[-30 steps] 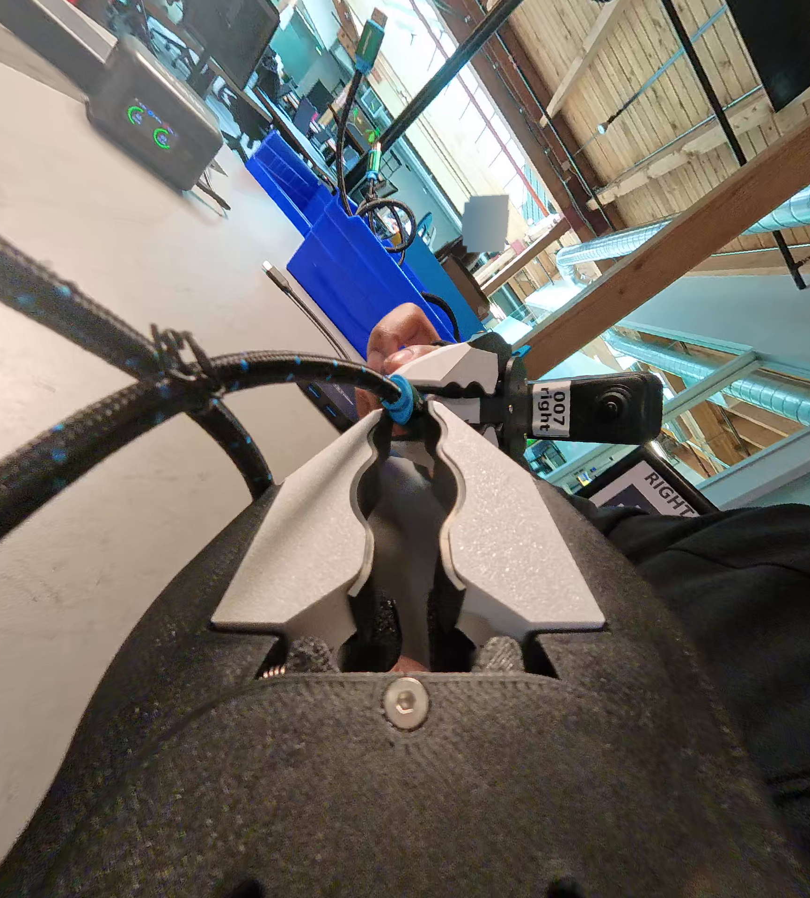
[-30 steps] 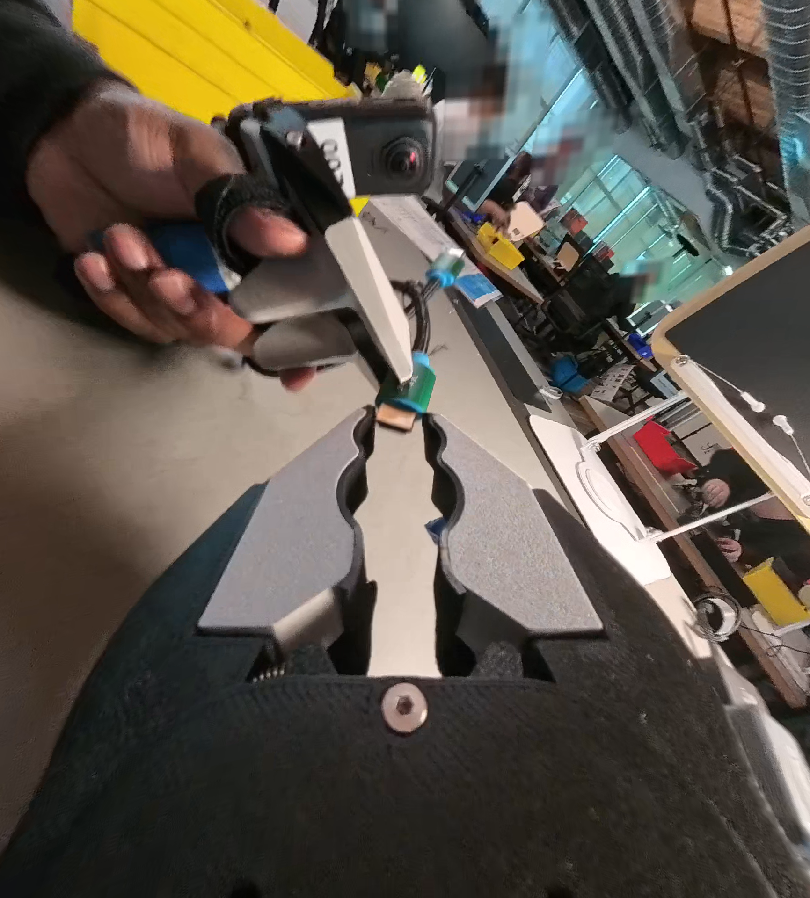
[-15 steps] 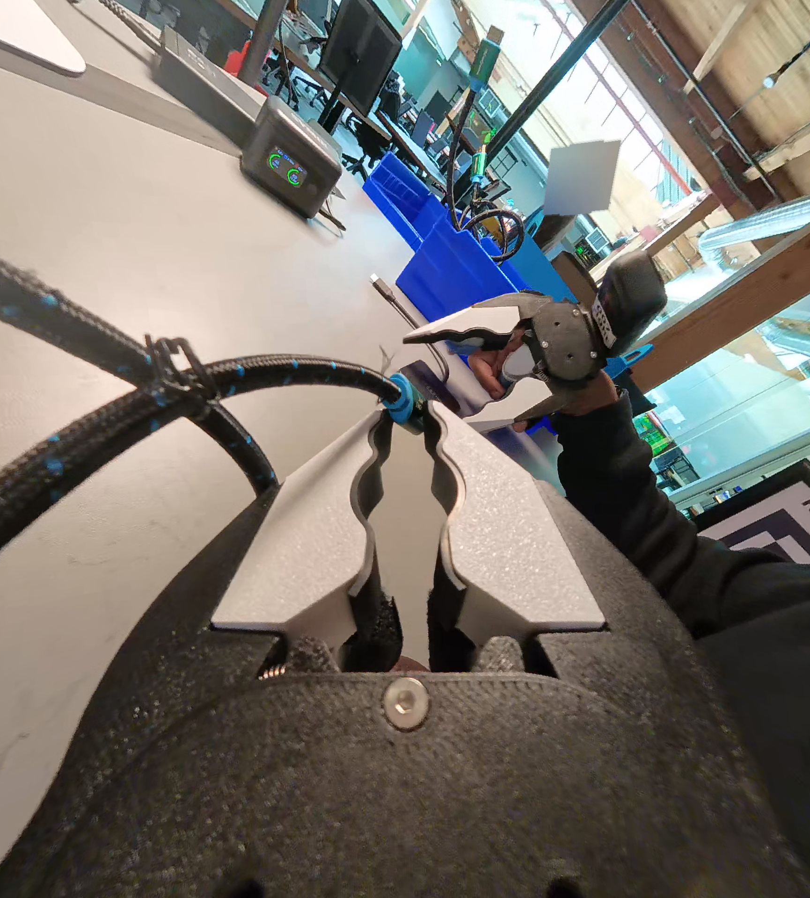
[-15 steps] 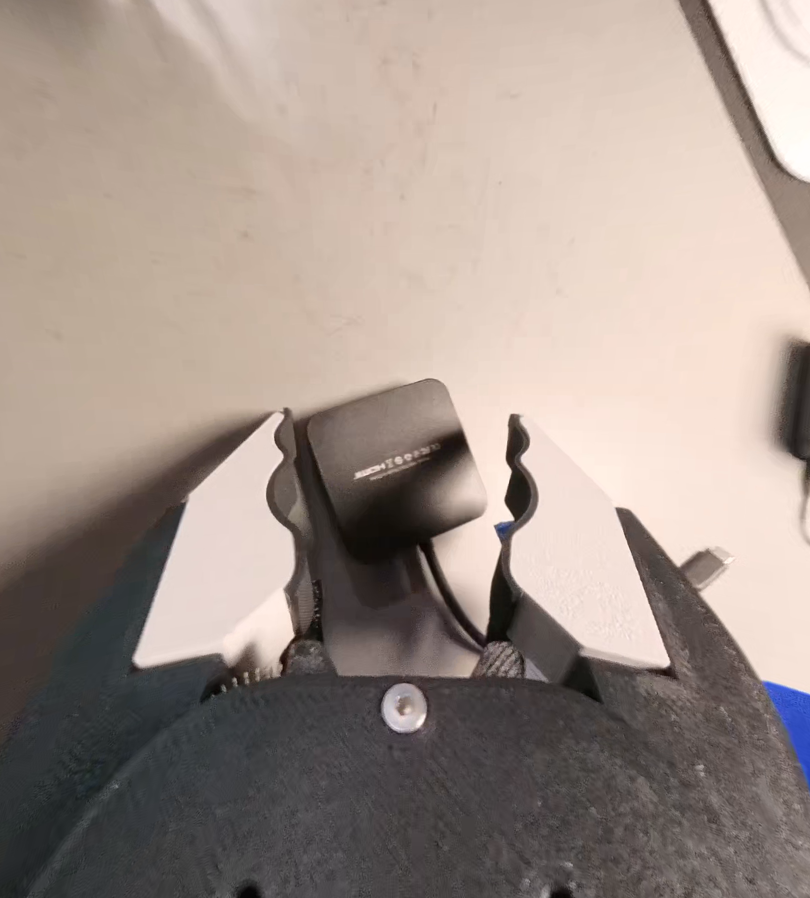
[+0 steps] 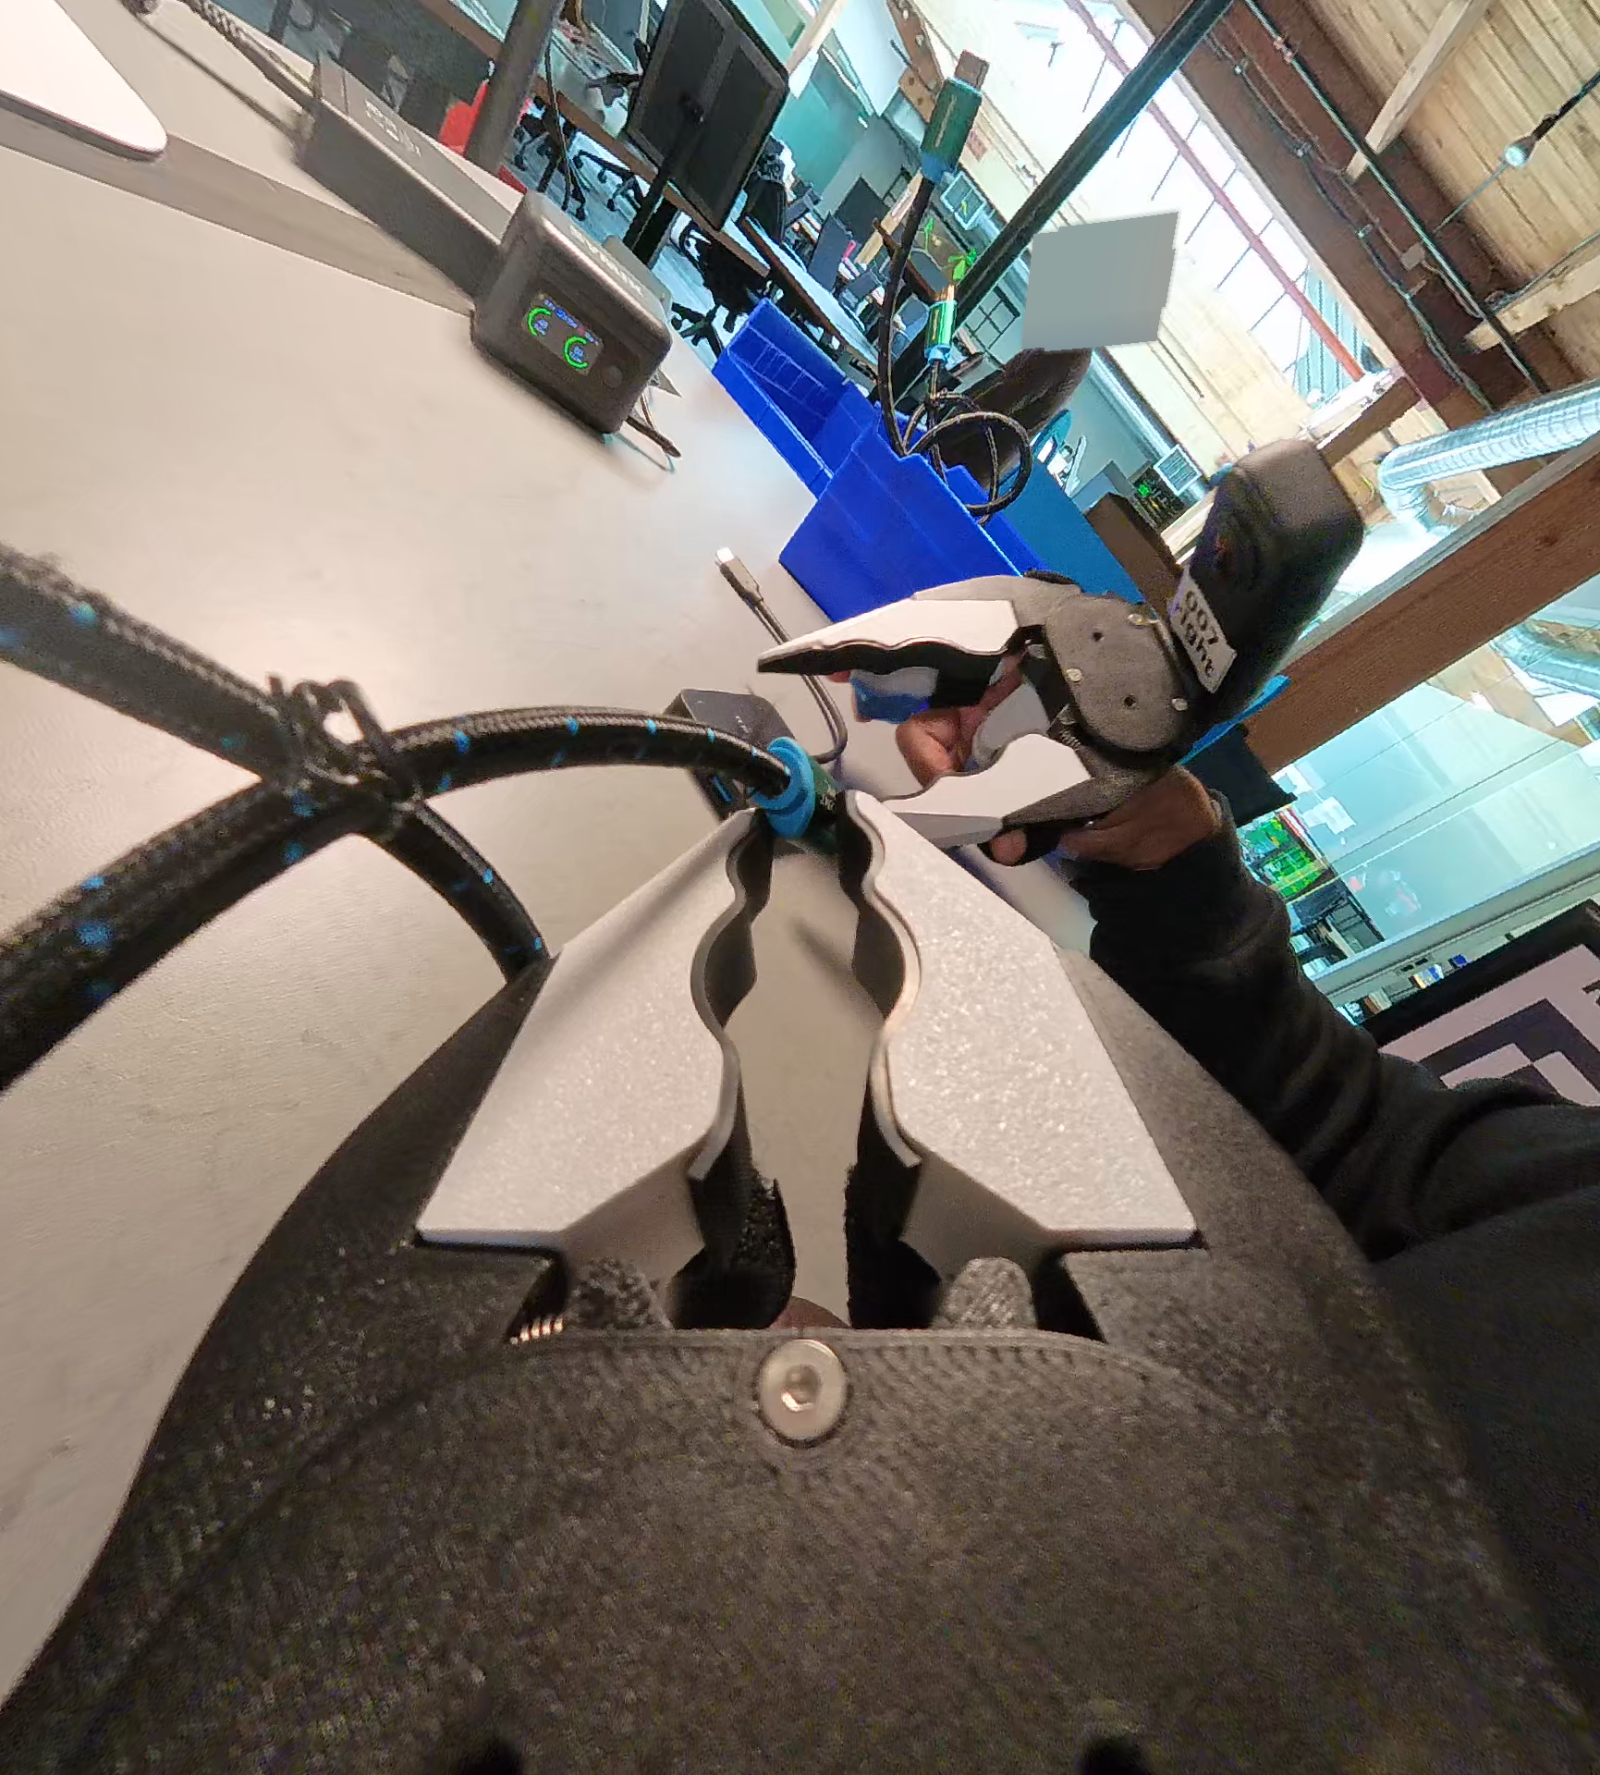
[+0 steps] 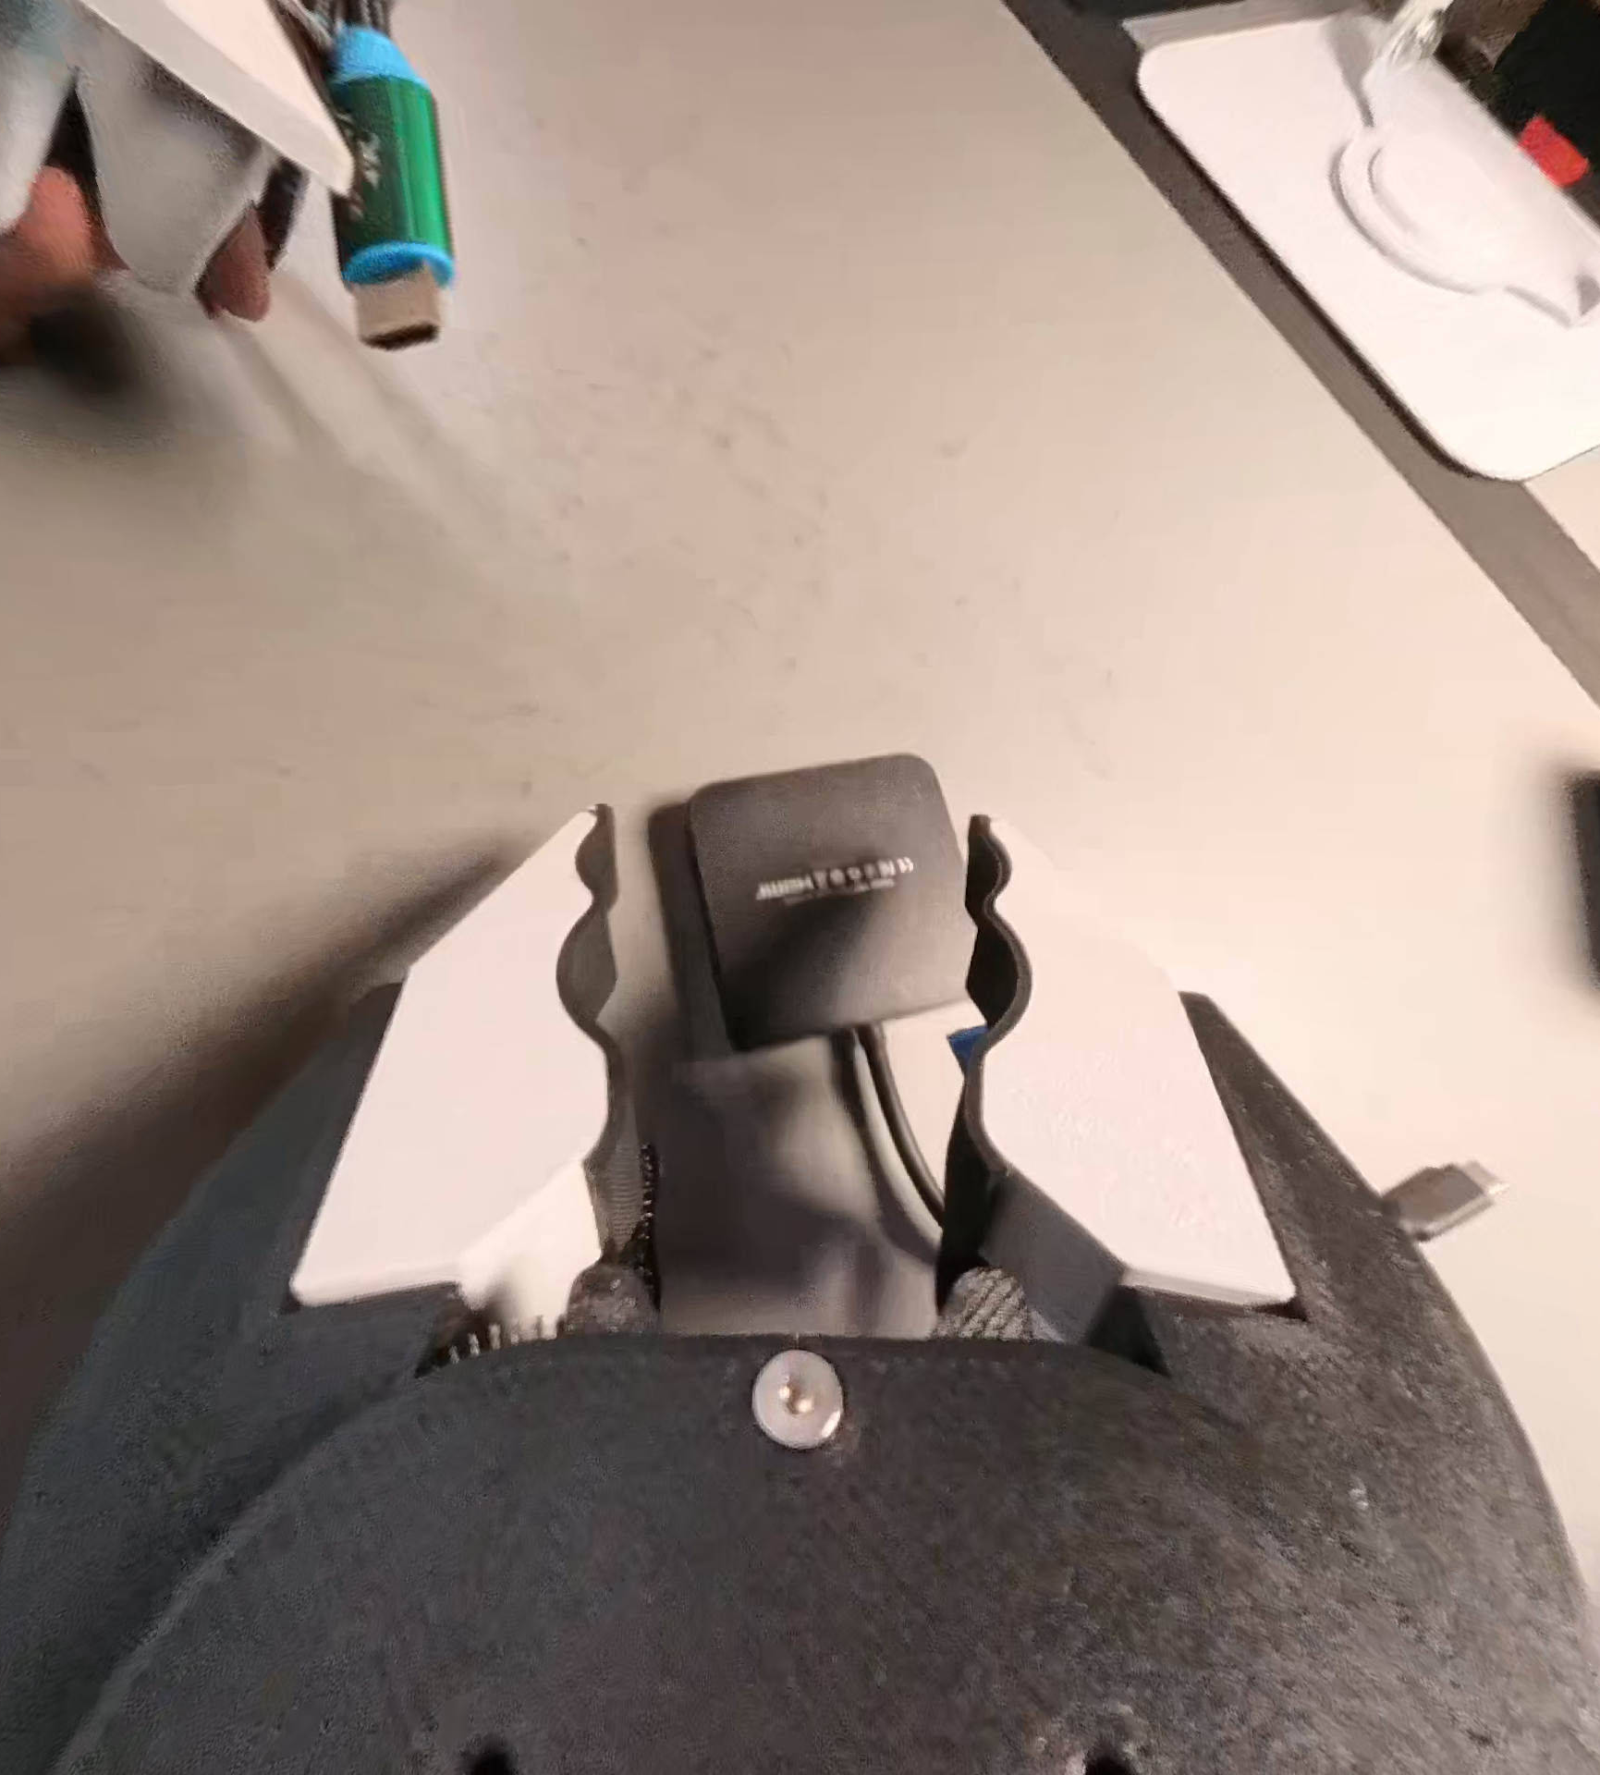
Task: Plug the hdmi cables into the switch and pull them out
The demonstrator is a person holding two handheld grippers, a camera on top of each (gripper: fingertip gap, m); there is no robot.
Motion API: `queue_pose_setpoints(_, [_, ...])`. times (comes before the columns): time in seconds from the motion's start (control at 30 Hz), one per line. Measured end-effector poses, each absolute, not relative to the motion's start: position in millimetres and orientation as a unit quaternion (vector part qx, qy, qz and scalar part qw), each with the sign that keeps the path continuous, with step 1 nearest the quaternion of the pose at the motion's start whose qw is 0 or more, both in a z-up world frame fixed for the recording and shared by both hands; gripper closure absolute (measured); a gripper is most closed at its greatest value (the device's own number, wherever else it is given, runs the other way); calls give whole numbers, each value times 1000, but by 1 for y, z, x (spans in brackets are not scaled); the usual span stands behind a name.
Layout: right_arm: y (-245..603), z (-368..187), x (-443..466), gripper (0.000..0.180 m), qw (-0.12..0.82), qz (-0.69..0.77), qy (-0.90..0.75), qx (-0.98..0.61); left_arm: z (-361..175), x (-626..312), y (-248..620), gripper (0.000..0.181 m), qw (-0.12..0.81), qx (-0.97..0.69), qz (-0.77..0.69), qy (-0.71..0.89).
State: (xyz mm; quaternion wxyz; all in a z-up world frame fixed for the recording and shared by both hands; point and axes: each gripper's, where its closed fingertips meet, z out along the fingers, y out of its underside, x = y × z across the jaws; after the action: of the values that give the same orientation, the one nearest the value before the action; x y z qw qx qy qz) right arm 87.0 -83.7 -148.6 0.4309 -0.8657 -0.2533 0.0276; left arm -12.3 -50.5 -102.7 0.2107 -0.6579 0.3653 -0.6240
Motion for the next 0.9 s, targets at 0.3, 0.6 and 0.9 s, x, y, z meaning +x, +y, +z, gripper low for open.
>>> queue_pose_setpoints(0.3, [-97,-170,118,96,389,49,-227,-891,-104,-12,-54,167,206,-658,-623,368])
queue_pose_setpoints(0.6, [-93,-176,105,116,384,73,-224,-893,-102,-12,-54,167,207,-657,-624,369])
queue_pose_setpoints(0.9, [-90,-174,95,116,381,100,-200,-897,-105,-12,-54,167,207,-662,-617,370])
